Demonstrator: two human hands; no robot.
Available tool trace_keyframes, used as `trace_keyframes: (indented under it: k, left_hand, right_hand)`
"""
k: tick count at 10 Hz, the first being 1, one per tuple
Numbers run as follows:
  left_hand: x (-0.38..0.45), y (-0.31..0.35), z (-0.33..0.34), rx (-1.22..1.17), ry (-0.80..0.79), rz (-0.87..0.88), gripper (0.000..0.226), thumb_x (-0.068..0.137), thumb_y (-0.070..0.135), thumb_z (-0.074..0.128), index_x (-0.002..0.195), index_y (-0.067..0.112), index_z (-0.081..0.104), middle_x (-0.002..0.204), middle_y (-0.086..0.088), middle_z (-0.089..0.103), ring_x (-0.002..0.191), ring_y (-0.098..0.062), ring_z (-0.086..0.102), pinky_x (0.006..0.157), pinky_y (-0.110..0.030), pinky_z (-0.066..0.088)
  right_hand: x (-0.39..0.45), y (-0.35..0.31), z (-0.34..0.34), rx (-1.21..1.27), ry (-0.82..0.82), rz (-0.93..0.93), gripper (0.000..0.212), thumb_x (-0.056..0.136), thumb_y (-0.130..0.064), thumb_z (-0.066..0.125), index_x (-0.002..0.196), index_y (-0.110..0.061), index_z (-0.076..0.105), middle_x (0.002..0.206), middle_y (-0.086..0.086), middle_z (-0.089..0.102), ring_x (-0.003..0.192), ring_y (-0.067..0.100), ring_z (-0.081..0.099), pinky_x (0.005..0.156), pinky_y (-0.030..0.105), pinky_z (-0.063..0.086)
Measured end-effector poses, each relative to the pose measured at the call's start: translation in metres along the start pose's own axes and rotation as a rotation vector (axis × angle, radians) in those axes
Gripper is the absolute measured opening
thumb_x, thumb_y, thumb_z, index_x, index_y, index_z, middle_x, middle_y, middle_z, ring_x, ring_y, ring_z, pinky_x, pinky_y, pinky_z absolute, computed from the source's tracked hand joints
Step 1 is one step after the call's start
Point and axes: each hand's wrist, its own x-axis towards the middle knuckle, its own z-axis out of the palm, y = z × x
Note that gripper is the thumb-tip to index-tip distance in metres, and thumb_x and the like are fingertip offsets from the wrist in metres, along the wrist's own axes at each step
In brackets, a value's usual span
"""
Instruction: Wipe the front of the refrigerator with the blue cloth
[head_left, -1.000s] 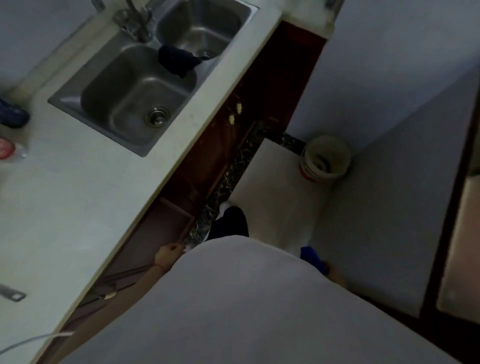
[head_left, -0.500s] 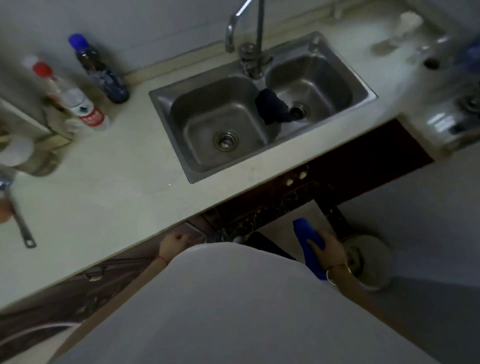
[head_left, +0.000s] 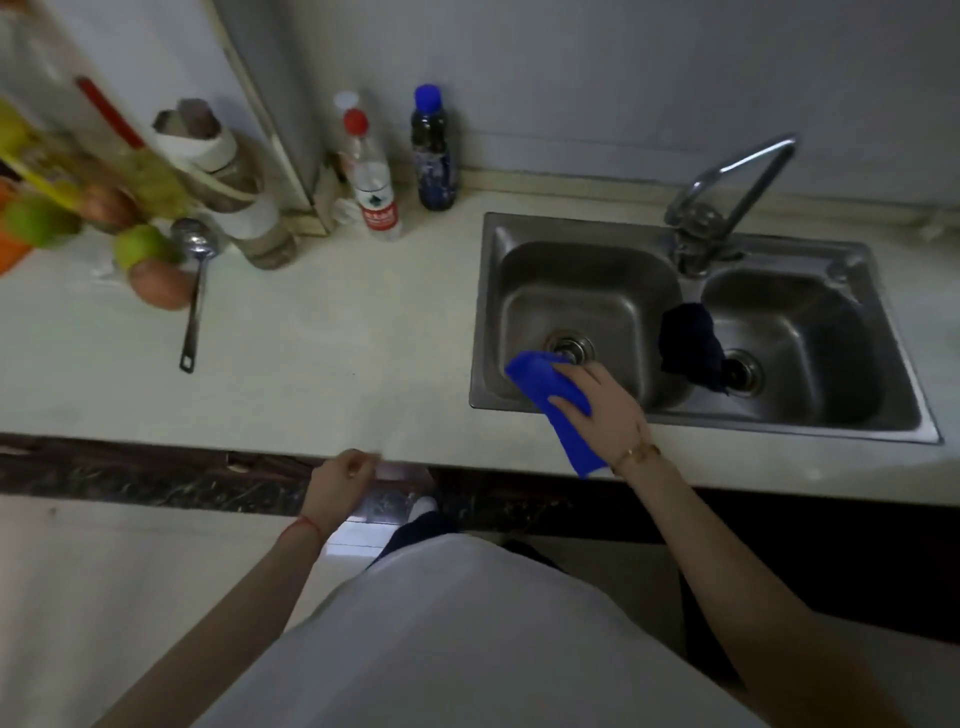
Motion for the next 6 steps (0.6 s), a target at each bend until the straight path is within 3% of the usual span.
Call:
trace_keyframes:
  k: [2, 4, 5, 6]
  left_hand:
    - [0.033, -0.020, -0.048, -0.006, 0.025, -0.017, 0.024, 0.093, 0.022, 0.058, 0.103, 0.003, 0.070, 0.098, -0.016, 0.073, 0.094, -0.031, 0.067, 0.075, -0.025, 0.039]
    - [0.067, -0.041, -0.092, 0.021, 0.017, 0.002, 0.021, 0.092, 0.021, 0.058, 0.103, 0.008, 0.070, 0.097, -0.014, 0.074, 0.093, -0.031, 0.068, 0.080, -0.030, 0.048]
    - [0.078, -0.047, -0.104, 0.046, -0.008, 0.020, 0.020, 0.091, 0.023, 0.059, 0.100, 0.008, 0.071, 0.093, -0.014, 0.074, 0.089, -0.031, 0.068, 0.080, -0.034, 0.051]
    - [0.088, -0.050, -0.112, 0.038, -0.012, 0.039, 0.021, 0.092, 0.025, 0.058, 0.099, 0.009, 0.070, 0.092, -0.014, 0.074, 0.088, -0.031, 0.068, 0.080, -0.035, 0.053]
  right_hand:
    - [0.114, -0.075, 0.051, -0.174, -0.108, -0.221, 0.045, 0.099, -0.033, 0.047, 0.141, -0.024, 0.036, 0.131, 0.005, 0.045, 0.110, 0.020, 0.053, 0.102, 0.034, 0.046]
    - [0.169, -0.105, 0.119, -0.216, -0.233, -0.210, 0.046, 0.099, -0.019, 0.048, 0.143, -0.016, 0.037, 0.138, 0.012, 0.043, 0.116, 0.030, 0.049, 0.106, 0.042, 0.038]
    - [0.166, -0.110, 0.128, -0.236, -0.231, -0.164, 0.049, 0.095, -0.018, 0.053, 0.142, -0.017, 0.039, 0.138, 0.011, 0.046, 0.120, 0.030, 0.047, 0.107, 0.041, 0.035]
    - [0.161, -0.109, 0.120, -0.154, -0.078, -0.147, 0.047, 0.093, -0.024, 0.058, 0.138, -0.018, 0.045, 0.133, 0.008, 0.050, 0.125, 0.026, 0.043, 0.110, 0.043, 0.034]
